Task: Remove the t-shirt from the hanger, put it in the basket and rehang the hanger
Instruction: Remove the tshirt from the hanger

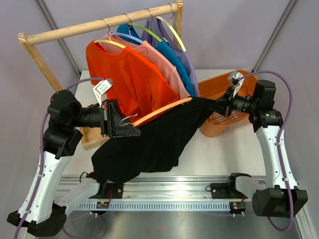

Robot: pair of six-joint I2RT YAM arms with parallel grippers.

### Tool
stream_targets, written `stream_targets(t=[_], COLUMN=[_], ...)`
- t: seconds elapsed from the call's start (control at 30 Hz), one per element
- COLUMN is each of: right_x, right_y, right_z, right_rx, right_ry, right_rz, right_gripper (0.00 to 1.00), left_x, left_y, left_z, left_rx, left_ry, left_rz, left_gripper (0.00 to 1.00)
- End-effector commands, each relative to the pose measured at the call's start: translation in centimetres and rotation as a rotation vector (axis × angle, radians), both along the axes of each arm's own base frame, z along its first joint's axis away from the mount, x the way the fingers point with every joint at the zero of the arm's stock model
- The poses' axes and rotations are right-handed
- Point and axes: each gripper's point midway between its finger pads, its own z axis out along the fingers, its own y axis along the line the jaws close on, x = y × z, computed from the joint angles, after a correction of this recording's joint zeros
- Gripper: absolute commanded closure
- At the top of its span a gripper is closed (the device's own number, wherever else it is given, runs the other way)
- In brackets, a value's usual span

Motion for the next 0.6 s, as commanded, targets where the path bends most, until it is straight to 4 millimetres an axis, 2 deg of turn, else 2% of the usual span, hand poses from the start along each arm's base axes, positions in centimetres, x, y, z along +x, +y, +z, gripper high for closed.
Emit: stream_targets(t=[0.0,0.13,0.3,0.57], right_x=[4.5,5.2,7.1,7.6], right_y=[-4.0,-4.4,-6.4,-7.3], right_z=[-3.7,-5.8,-5.8,-7.3], right_rx=[-0.068,-0.078,-0.050,-0.032], right_ry=[0.089,0.162,0.179,0.231], right_rz=[-0.262,-0.283,-0.357,-0.372], right_gripper=[1.00,1.00,1.00,1.00], left_x=[-4.6,-5.3,-6.4,-7.3], left_y=[1.7,1.9,2.3,2.9], left_z=[4.9,6.5,7.3,7.8], left_rx=[-0.117,-0.151,-0.151,-0.145], left_ry=[-0.268,-0.289,-0.305,-0.325], left_rz=[-0.086,-0.086,-0.095,-0.079], left_gripper=[1.00,1.00,1.00,1.00])
